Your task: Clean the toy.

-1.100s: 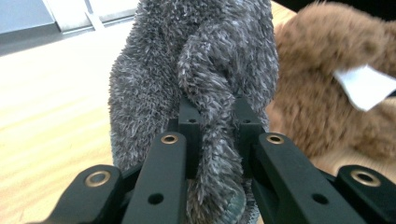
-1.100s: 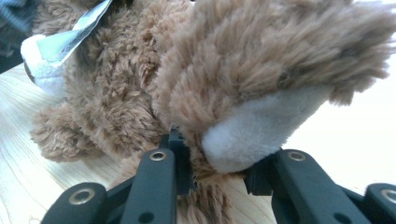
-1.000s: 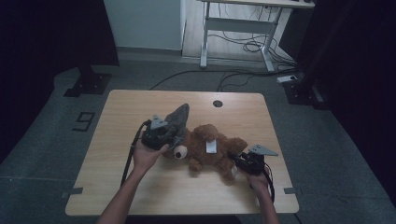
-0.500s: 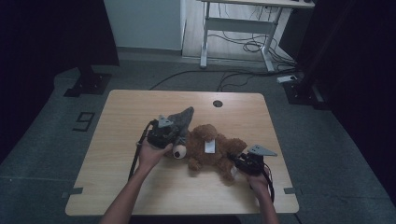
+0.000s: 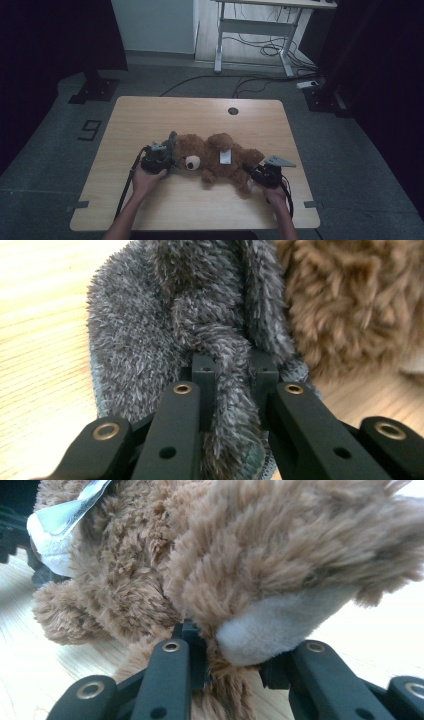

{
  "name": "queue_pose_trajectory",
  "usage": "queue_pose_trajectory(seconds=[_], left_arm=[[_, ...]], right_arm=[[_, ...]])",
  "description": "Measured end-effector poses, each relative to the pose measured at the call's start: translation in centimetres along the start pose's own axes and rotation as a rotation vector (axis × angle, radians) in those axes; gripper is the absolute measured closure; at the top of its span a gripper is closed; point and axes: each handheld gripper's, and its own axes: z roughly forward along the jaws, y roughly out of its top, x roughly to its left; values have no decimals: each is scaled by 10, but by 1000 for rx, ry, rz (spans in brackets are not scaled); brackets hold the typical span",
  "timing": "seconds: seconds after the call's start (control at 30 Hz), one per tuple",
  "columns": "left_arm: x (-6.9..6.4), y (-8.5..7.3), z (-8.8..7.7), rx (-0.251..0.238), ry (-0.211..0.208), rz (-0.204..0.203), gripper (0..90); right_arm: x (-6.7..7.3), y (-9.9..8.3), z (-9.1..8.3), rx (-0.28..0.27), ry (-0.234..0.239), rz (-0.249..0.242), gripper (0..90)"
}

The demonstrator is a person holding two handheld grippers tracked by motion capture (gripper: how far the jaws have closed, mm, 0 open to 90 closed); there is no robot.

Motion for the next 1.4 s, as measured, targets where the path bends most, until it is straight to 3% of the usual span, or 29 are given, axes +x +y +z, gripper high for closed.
queue_pose_trajectory(seconds=[0.07,0.13,0.17,0.2,0.23,0.27,0.3,0.33,0.37,0.4,0.43,0.47,0.5,0.53,0.63,0.67,0.7,0.73,0.83,0.9,0.93,1.0,1.1,1.13,1.2,1.23,1.4], left_arm=[[2,5,-9,-23,7,-2,789],[4,15,-28,-76,0,-9,789],[-1,26,-45,-125,-21,2,788],[-1,26,-45,-125,-21,2,788],[-12,36,-56,-171,-54,18,788],[-12,36,-56,-171,-54,18,788],[-30,45,-61,-201,-97,41,788],[-30,45,-61,-201,-97,41,788],[-54,50,-59,-198,-128,101,788],[-54,50,-59,-198,-128,101,787],[-67,52,-57,-190,-142,132,787],[-90,57,-49,-173,-165,177,786],[-90,57,-49,-173,-165,177,785],[-108,64,-40,-167,-201,194,785],[-134,79,-28,-170,-245,219,786],[-134,79,-28,-170,-245,219,786],[-143,84,-26,-174,-259,231,786],[-164,94,-22,-179,-278,263,786],[-195,107,-15,-180,-255,338,785],[-208,114,-2,-148,-249,357,785],[-211,117,7,-123,-258,347,785],[-213,118,25,-79,-237,336,785],[-206,111,44,-28,-201,329,785],[-202,108,47,-33,-215,311,785],[-193,105,47,-44,-243,274,785],[-193,105,47,-44,-243,274,786],[-181,101,33,-63,-193,292,786]], right_arm=[[0,0,0,0,-1,-1,703],[-1,0,0,-4,2,1,703],[-1,0,0,-5,2,-2,703],[-1,0,0,-7,4,0,703],[-1,0,0,-7,5,-1,702],[-1,0,0,-7,5,-1,702],[-1,0,-1,-4,5,-1,702],[-1,0,-1,-4,5,-1,702],[-1,0,-1,-7,2,-2,702],[-1,0,-1,-7,2,-2,702],[-1,0,-1,-7,3,-2,702],[-1,1,-1,-8,4,-3,701],[-1,0,-1,-8,5,-2,702],[-1,0,-1,-8,5,-2,702],[-1,1,-1,-9,6,-1,702],[-1,1,-1,-9,6,-1,702],[-1,1,-1,-6,6,-2,702],[-2,1,-2,-8,7,1,701],[-2,1,-3,-9,10,0,701],[-2,1,-3,-9,10,1,701],[-1,1,-3,-8,9,-1,701],[-1,1,-3,-8,11,2,701],[-1,1,-4,-11,9,4,701],[-2,1,-5,-5,10,-1,701],[-2,0,-3,-4,9,-6,701],[-2,0,-3,-6,11,-2,701],[-2,0,-3,-9,12,1,702]])
